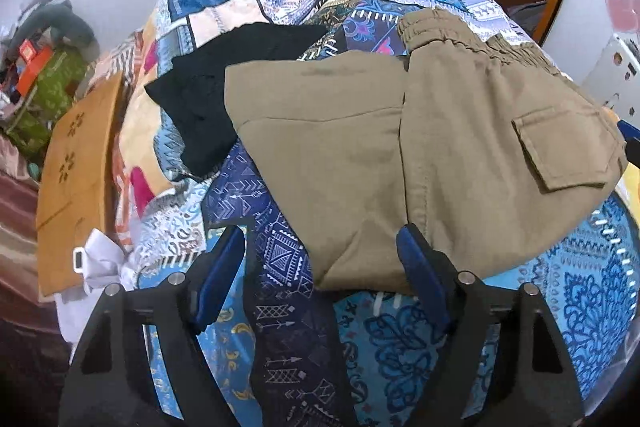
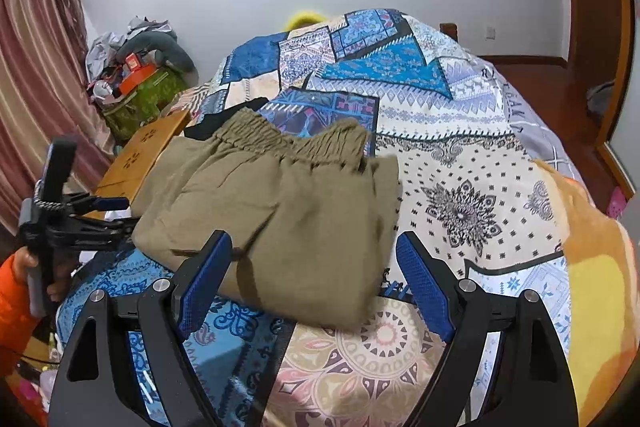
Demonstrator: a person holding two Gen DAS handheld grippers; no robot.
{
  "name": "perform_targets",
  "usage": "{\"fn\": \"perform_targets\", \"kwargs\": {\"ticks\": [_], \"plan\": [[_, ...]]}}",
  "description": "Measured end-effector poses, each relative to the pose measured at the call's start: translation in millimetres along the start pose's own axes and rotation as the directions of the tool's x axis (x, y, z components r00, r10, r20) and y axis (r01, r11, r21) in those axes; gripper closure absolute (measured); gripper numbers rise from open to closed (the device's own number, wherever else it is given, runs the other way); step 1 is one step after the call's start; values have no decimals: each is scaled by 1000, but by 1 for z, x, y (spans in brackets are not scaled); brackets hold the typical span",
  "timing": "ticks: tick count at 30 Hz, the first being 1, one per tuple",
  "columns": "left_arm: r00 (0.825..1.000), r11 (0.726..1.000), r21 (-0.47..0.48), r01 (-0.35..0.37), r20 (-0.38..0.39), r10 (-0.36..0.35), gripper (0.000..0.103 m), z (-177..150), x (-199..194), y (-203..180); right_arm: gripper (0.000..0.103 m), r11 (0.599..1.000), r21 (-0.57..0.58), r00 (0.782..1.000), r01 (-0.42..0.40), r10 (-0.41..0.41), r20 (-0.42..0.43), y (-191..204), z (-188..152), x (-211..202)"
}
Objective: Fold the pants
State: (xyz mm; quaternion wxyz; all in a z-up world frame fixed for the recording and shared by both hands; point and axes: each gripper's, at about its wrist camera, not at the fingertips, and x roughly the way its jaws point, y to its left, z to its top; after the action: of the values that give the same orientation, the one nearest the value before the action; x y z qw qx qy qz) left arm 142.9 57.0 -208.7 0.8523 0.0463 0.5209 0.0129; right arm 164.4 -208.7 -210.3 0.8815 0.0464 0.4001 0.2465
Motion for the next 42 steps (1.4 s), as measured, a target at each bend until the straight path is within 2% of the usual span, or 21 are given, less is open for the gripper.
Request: {"fn": "perform_targets", "kwargs": {"ticks": [1,3,7,10,12,18,21,24,30,31,33,35,38,42], "plan": [[1000,1000,-5,-3,-1,3,24,-1,1,2,27,1000,1,1000,3,-3,-15,-1,-1,3],[1000,999,-29,-24,-5,24,24,-3,3,12,42,1000,4,999,-1,1,-55,-4,-4,9],[997,993,-89,-77,-22,75,24,-12,7,36,47,1000,24,997,-17,19,-74,-11,-12,10],[992,988,-98,-120,-39,117,24,-18,8,46,48,999,32,997,-22,25,-72,-11,-13,5],[992,987,-99,-123,-27,121,24,-18,4,51,48,999,28,997,-26,28,-74,-10,-12,0],[996,992,-119,-38,81,47,24,12,-24,45,48,999,-4,998,-33,33,-48,-9,11,-4],[991,997,-78,16,134,-5,24,40,-32,28,48,1000,-8,999,-28,27,-30,-12,28,1],[986,997,-40,67,153,-60,24,63,-29,10,48,999,-33,999,-24,23,-23,-14,42,14],[983,990,49,133,120,-138,25,100,-1,-29,49,998,-39,996,-39,36,-85,-27,62,57],[983,987,57,147,106,-152,27,104,7,-35,51,998,-38,994,-47,43,-103,-30,64,64],[984,985,61,161,71,-166,36,109,21,-42,63,997,-38,987,-72,66,-150,-33,64,77],[984,983,72,167,43,-170,45,113,35,-47,70,994,-32,977,-109,101,-187,-35,62,86],[985,983,77,166,41,-170,54,111,47,-48,73,993,-63,981,-99,87,-174,-36,61,86],[988,987,59,147,45,-150,55,109,56,-47,79,991,-112,986,-67,48,-161,-33,56,88]]}}
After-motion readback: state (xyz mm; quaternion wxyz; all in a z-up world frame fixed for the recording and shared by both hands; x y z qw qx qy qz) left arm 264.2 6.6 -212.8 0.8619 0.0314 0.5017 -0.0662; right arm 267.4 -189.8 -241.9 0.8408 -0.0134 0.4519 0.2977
